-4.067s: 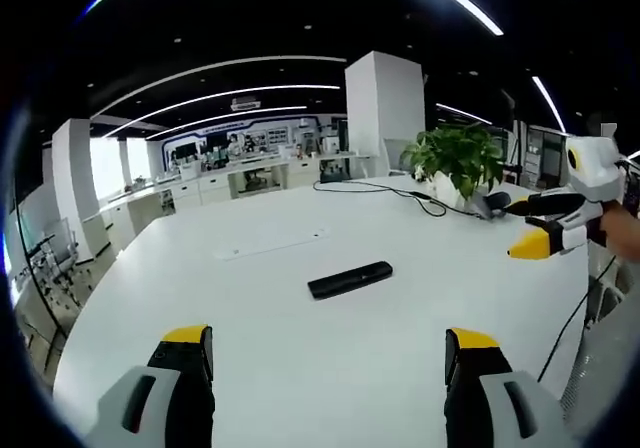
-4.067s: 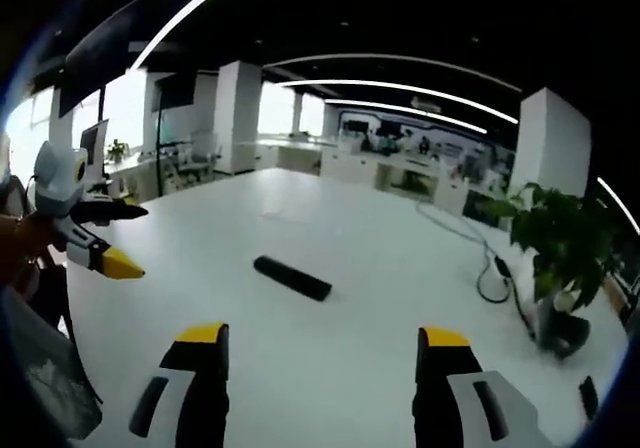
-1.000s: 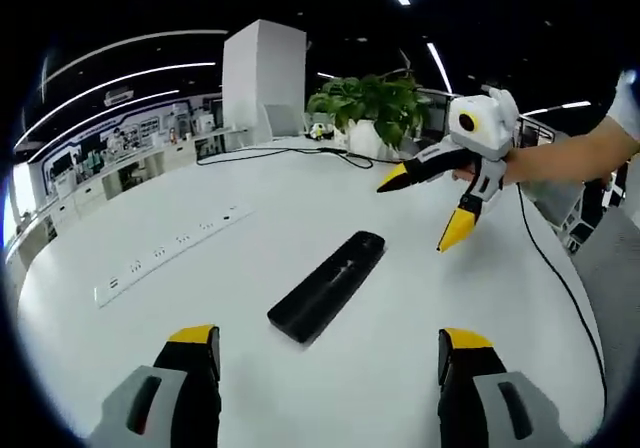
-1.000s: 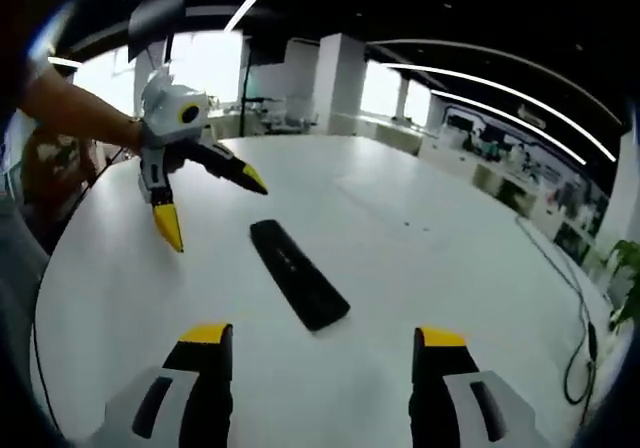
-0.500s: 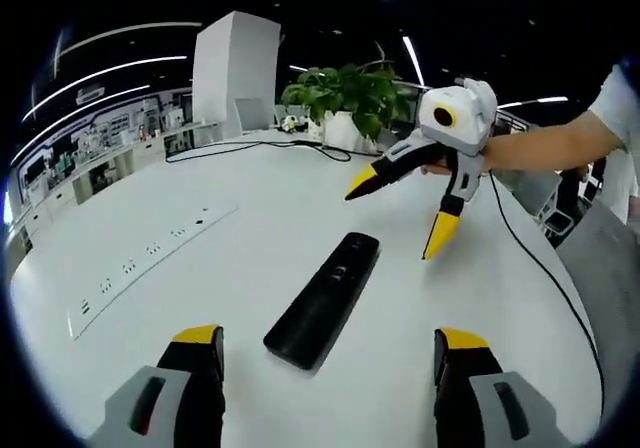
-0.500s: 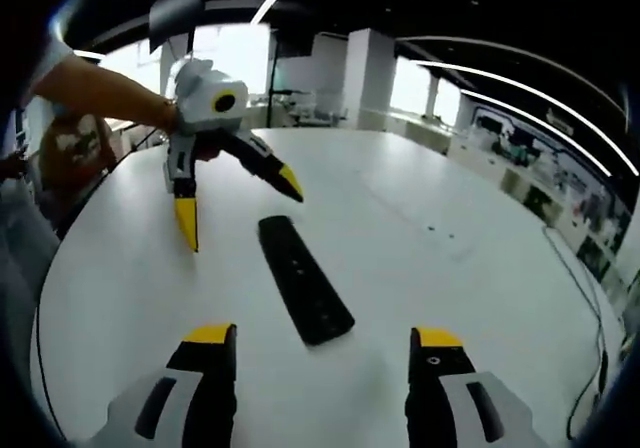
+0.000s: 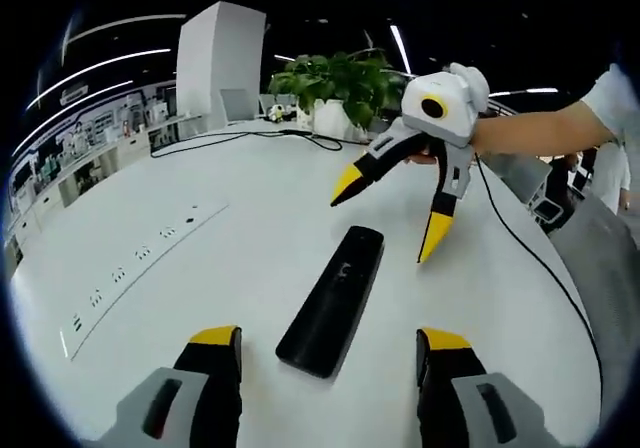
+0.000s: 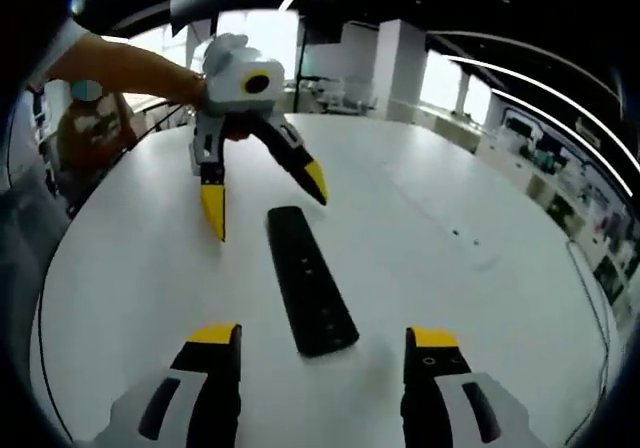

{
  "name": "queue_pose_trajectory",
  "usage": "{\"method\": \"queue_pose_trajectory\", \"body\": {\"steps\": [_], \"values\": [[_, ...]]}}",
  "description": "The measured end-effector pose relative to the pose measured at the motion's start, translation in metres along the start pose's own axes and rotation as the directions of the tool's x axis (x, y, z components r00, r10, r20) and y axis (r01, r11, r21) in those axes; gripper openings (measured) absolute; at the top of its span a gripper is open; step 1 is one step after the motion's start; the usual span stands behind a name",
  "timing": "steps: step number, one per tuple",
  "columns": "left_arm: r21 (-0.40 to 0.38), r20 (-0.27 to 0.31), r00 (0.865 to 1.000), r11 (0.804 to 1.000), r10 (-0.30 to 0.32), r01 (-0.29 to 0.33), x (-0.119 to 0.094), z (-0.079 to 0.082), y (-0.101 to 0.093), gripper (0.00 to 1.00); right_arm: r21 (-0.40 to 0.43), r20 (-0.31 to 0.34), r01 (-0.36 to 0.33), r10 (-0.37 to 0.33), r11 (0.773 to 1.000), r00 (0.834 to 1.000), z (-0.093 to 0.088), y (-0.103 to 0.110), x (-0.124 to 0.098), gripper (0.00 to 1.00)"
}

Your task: Press the specified remote control buttons in sequence, fully releasing each button before pressing the next.

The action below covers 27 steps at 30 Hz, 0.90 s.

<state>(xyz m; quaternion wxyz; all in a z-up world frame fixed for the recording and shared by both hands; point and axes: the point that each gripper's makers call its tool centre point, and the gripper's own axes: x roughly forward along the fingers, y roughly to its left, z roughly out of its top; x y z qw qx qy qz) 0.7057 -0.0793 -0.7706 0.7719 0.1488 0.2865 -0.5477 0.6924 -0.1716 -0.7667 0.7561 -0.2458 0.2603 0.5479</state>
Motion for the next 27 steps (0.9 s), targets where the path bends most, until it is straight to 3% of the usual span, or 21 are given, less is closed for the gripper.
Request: {"method": "queue_pose_trajectory", "body": {"steps": [8, 15, 27], "values": [[0.066, -0.033, 0.998, 0.996, -0.057, 0.059, 0.002, -0.002, -0.004, 0.55, -0.020, -0.012, -0.031, 0.031, 0.999, 0.999, -0.001, -0.005, 0.008, 0.60], [0.119, -0.067, 0.996, 0.990, -0.066, 0.074, 0.003, -0.002, -0.004, 0.43, -0.047, -0.036, -0.056, 0.054, 0.997, 0.998, -0.001, -0.011, 0.013, 0.55], [0.135, -0.099, 0.993, 0.988, -0.064, 0.077, 0.002, -0.003, -0.004, 0.32, -0.084, -0.060, -0.094, 0.089, 0.992, 0.994, -0.001, -0.005, 0.016, 0.40]]}}
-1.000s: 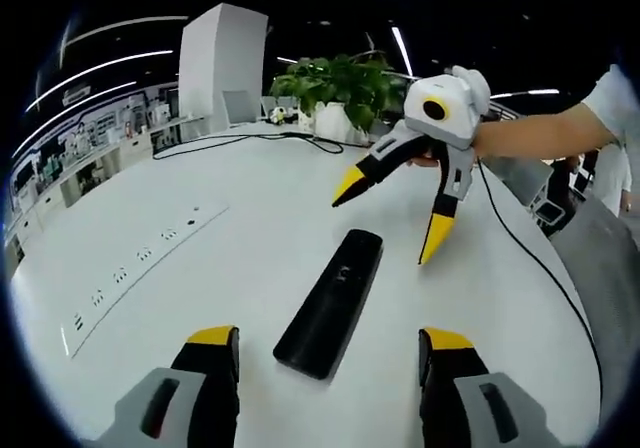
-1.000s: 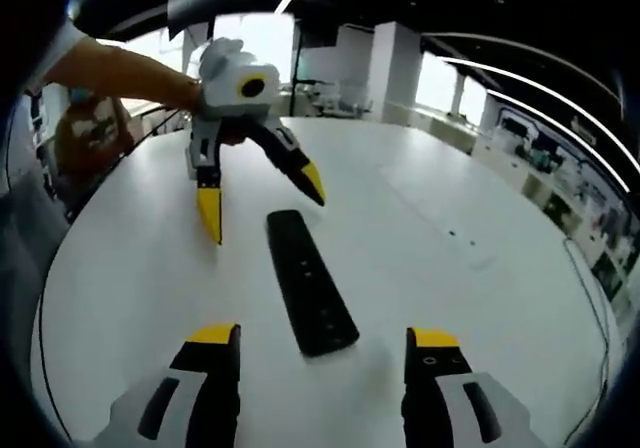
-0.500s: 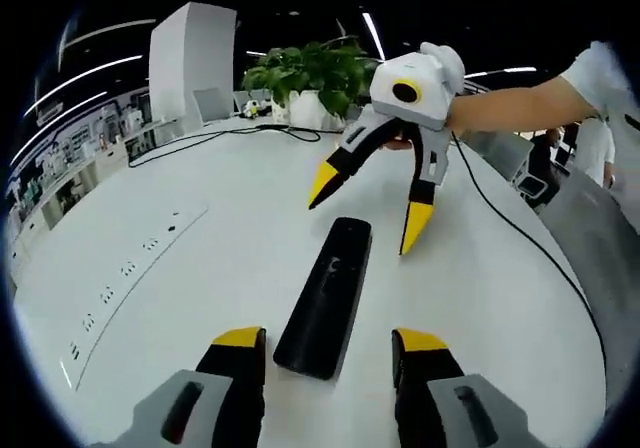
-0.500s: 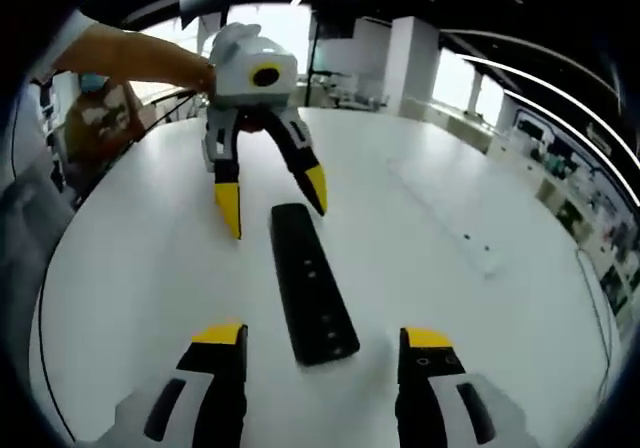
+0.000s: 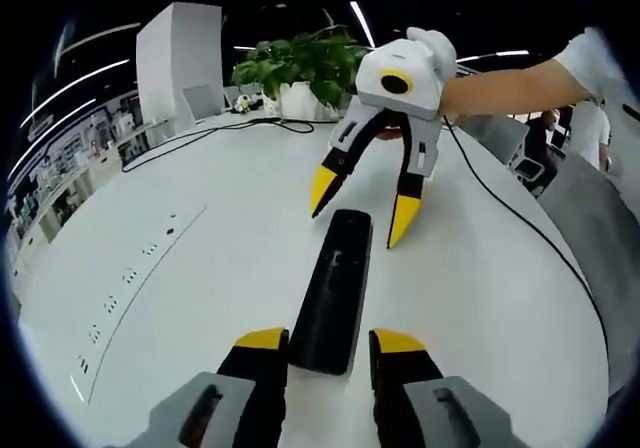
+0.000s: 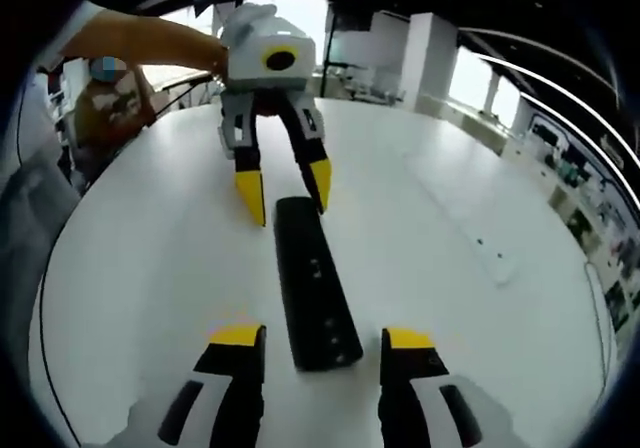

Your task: Press the specified remote control buttons in sequence, fully releasing each button before pressing the next.

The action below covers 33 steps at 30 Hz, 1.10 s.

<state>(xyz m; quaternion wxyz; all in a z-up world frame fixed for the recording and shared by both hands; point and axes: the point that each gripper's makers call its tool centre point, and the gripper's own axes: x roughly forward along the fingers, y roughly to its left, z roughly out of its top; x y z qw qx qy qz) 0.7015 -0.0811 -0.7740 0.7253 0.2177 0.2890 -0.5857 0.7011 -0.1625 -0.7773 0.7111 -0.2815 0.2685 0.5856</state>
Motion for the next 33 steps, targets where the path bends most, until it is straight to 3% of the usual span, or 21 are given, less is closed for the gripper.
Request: {"method": "queue_pose_trajectory", "body": {"steps": [8, 10, 19, 28, 33], "values": [[0.022, -0.025, 1.000, 1.000, 0.003, -0.002, 0.002, -0.001, 0.000, 0.29, -0.010, -0.022, -0.026, 0.026, 1.000, 0.999, -0.002, 0.004, -0.002, 0.23], [0.049, -0.038, 0.999, 0.999, 0.010, -0.009, 0.004, -0.003, 0.000, 0.28, -0.006, -0.023, -0.033, 0.032, 0.999, 0.999, -0.002, 0.005, -0.002, 0.23], [0.037, -0.060, 0.998, 0.999, 0.008, -0.005, 0.004, -0.001, 0.002, 0.26, -0.034, -0.028, -0.057, 0.056, 0.998, 0.998, -0.003, 0.008, -0.002, 0.21], [0.074, -0.032, 0.999, 0.997, 0.005, -0.003, 0.003, -0.001, 0.002, 0.25, -0.045, -0.034, -0.051, 0.050, 0.998, 0.998, -0.003, 0.005, -0.001, 0.20], [0.093, -0.030, 0.999, 0.996, 0.012, -0.009, 0.001, -0.002, 0.000, 0.24, -0.049, -0.038, -0.043, 0.041, 0.998, 0.998, -0.002, 0.013, -0.003, 0.20]]}}
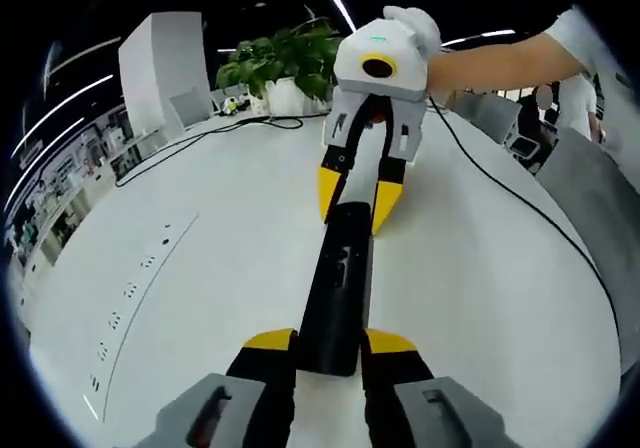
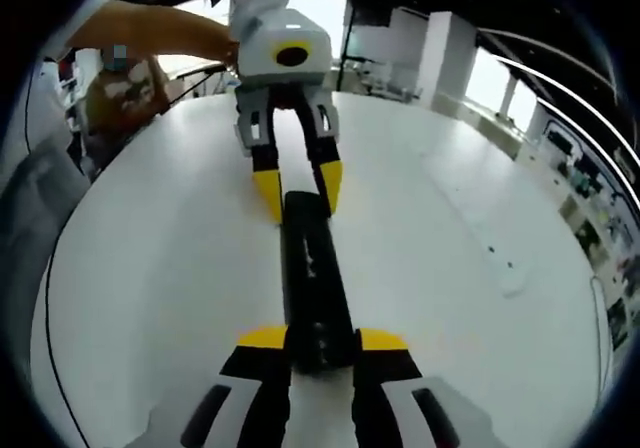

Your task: Press the specified remote control buttons in sequence, fully releasing each button before pressing the next.

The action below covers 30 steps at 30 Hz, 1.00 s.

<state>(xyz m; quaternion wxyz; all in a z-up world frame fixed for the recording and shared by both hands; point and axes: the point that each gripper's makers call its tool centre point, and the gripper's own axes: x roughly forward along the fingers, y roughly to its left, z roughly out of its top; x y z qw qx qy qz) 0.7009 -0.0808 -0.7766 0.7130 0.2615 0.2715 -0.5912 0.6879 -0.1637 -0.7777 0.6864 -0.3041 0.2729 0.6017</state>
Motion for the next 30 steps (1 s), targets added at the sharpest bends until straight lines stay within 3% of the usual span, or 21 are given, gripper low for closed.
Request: {"method": "queue_pose_trajectory", "body": {"steps": [10, 13, 15, 19, 25, 30], "values": [[0.013, -0.023, 1.000, 1.000, 0.021, -0.020, -0.017, 0.004, -0.017, 0.24, -0.020, 0.006, 0.004, -0.003, 1.000, 1.000, 0.011, 0.013, -0.005, 0.19], [0.003, -0.022, 0.999, 1.000, 0.031, -0.031, -0.023, 0.006, -0.027, 0.24, -0.041, 0.003, 0.003, -0.003, 0.999, 1.000, 0.023, 0.035, -0.015, 0.19], [0.006, -0.017, 0.999, 0.999, 0.043, -0.042, -0.026, 0.008, -0.035, 0.24, -0.055, 0.001, 0.005, -0.005, 0.998, 1.000, 0.020, 0.034, -0.019, 0.19], [-0.002, -0.003, 0.998, 0.998, 0.066, -0.066, -0.032, 0.013, -0.052, 0.24, -0.061, 0.001, 0.010, -0.010, 0.998, 1.000, 0.022, 0.046, -0.024, 0.19], [-0.021, -0.001, 0.998, 0.998, 0.064, -0.064, -0.037, 0.014, -0.095, 0.24, -0.055, 0.003, -0.009, 0.009, 0.998, 1.000, 0.020, 0.089, -0.031, 0.19], [-0.038, -0.005, 0.998, 0.997, 0.062, -0.062, -0.038, 0.013, -0.126, 0.25, -0.047, -0.001, -0.015, 0.015, 0.999, 1.000, 0.016, 0.110, -0.031, 0.20]]}}
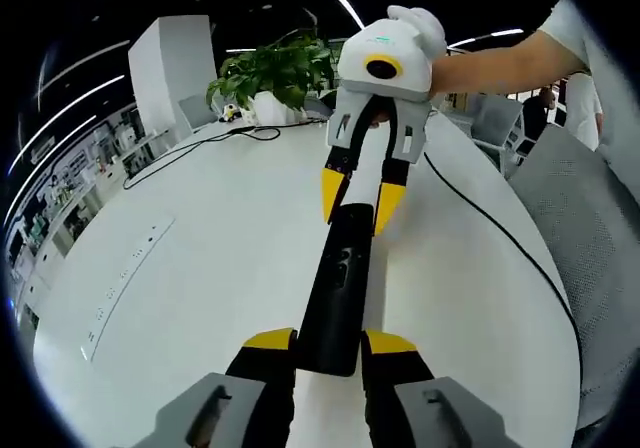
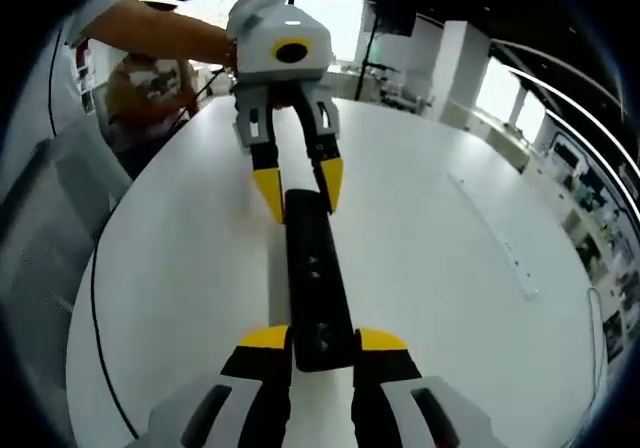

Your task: Press the specified remote control buttons in sequence, fully releasing each button before pressing the next.

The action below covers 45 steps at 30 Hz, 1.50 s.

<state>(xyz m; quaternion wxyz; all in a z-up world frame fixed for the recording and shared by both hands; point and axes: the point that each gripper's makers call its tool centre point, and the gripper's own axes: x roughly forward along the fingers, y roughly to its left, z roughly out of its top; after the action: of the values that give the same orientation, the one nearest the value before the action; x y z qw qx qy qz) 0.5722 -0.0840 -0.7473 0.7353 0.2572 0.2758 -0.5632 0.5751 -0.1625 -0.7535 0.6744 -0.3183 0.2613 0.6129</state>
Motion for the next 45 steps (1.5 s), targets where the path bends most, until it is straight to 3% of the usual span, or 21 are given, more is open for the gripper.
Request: {"method": "queue_pose_trajectory", "body": {"steps": [10, 20, 45], "values": [[-0.003, -0.024, 1.000, 1.000, -0.013, 0.012, -0.002, -0.008, -0.038, 0.25, 0.005, 0.000, -0.002, 0.002, 1.000, 1.000, -0.002, 0.040, 0.001, 0.20], [-0.014, -0.072, 0.997, 0.999, -0.035, 0.034, 0.005, -0.021, -0.036, 0.25, -0.025, -0.018, 0.011, -0.011, 1.000, 1.000, -0.006, 0.042, 0.011, 0.20], [0.007, -0.149, 0.987, 0.998, -0.059, 0.060, 0.005, -0.028, -0.036, 0.24, -0.027, -0.021, 0.000, -0.001, 1.000, 1.000, -0.010, 0.041, 0.017, 0.20]]}}
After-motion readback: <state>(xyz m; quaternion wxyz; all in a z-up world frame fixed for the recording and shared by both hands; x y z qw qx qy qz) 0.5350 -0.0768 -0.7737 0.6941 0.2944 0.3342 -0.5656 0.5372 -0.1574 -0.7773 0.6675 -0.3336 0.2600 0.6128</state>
